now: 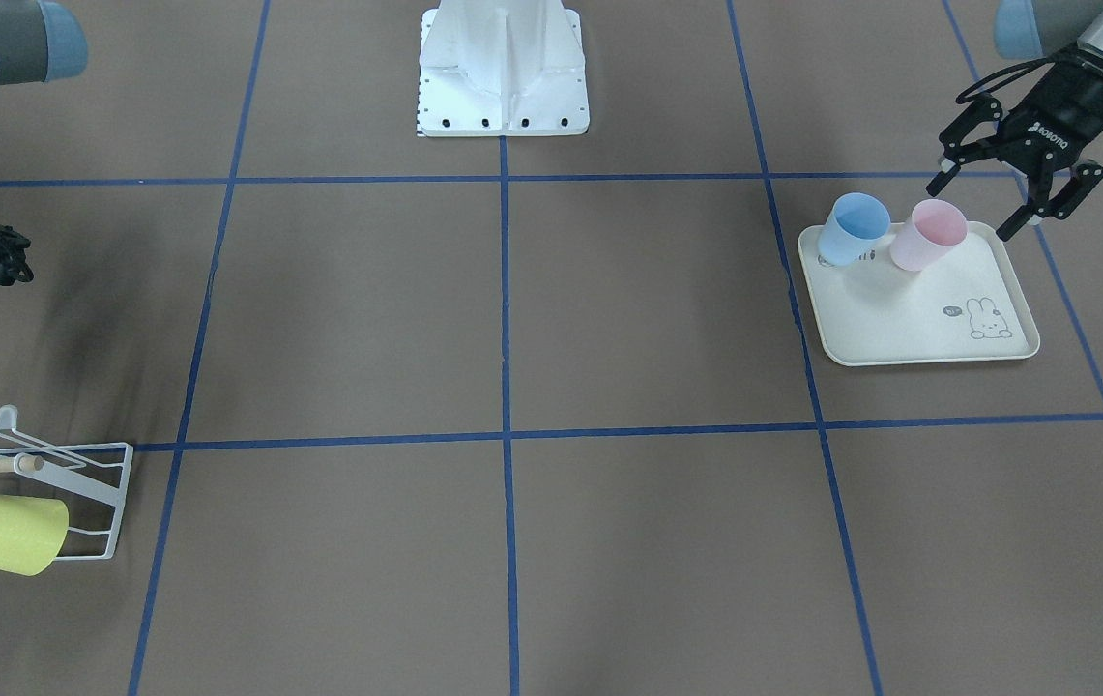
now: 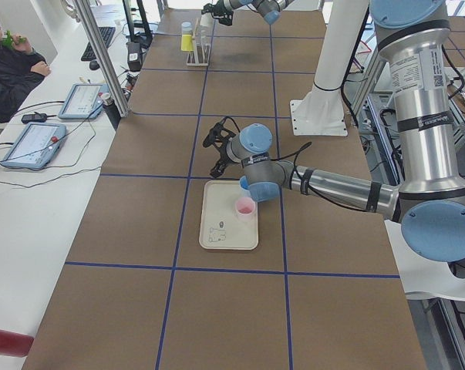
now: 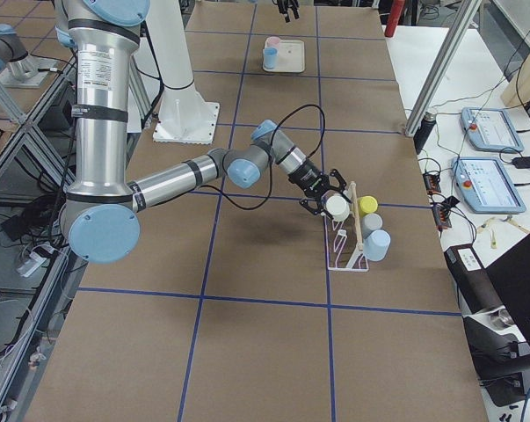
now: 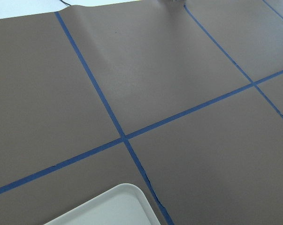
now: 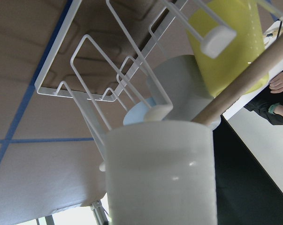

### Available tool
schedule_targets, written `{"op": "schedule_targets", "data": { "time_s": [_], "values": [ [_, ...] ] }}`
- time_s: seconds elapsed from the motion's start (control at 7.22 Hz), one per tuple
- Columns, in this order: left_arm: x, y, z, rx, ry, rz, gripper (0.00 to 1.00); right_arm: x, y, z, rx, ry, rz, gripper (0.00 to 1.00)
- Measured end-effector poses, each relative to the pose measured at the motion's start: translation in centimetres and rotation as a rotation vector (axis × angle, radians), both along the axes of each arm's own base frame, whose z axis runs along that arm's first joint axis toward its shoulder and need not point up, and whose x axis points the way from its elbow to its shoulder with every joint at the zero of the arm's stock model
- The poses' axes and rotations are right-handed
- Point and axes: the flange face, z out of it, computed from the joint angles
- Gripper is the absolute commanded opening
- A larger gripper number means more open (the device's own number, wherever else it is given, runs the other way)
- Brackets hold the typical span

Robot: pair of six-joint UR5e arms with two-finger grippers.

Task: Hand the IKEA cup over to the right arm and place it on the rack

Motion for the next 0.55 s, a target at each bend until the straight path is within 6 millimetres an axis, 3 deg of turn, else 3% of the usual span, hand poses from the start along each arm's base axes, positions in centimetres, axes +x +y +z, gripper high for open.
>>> {"op": "schedule_targets", "data": {
  "time_s": [0.28, 0.55],
  "values": [
    [-0.1, 0.0, -0.1, -0.001, 0.001, -0.001, 1.00, -1.5, -1.3, 0.7, 0.003, 0.027, 0.007, 0.14],
    [-0.1, 0.1, -0.1, -0.002, 0.002, -0.002, 1.00, -3.4, -1.4, 0.9, 0.018, 0.054, -0.002, 0.21]
  ]
}}
